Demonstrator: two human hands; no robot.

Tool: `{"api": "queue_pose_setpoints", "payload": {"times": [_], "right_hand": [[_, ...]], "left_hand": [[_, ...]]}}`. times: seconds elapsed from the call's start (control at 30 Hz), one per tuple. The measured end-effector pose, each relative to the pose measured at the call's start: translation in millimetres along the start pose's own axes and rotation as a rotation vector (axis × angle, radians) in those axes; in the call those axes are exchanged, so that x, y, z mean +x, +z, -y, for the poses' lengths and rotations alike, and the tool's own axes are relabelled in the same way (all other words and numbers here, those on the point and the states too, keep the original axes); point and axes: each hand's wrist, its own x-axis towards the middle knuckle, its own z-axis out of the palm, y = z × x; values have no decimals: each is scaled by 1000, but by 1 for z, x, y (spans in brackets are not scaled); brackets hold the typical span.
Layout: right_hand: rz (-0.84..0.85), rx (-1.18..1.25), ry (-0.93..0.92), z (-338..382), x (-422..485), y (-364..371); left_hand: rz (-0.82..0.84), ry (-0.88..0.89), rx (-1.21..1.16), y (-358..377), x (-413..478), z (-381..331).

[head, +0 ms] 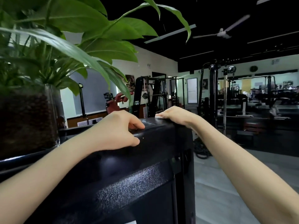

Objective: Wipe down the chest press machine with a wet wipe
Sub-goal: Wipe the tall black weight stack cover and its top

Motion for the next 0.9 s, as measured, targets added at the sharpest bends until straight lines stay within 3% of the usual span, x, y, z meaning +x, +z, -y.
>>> {"api": "queue_pose_setpoints", "payload": {"times": [0.1,0.2,0.3,0.4,0.57,0.73,0.83,0.9], "right_hand": [[-270,0,-26,-11,-29,14],[-526,183,-314,-4,-77,58],[-606,131,-582,22,-105,108],[-613,67,-694,25,-110,130],[-750,239,-397,3,-109,125],[-666,43,-616,41,-124,165],[-806,260,-279,23,-116,139],[-807,228,-271,35,-119,143]], "left_hand": [[59,-3,-27,-5,-3,1],[100,0,-49,-12,-8,1],[75,18,-59,-21,-14,0],[-10,-3,-146,-30,-22,0],[-78,-4,-121,-32,-34,-3],[-102,-16,-167,-35,-46,-4],[-149,-20,-171,-44,-58,-2],[-148,-16,-143,-47,-66,-1]]}}
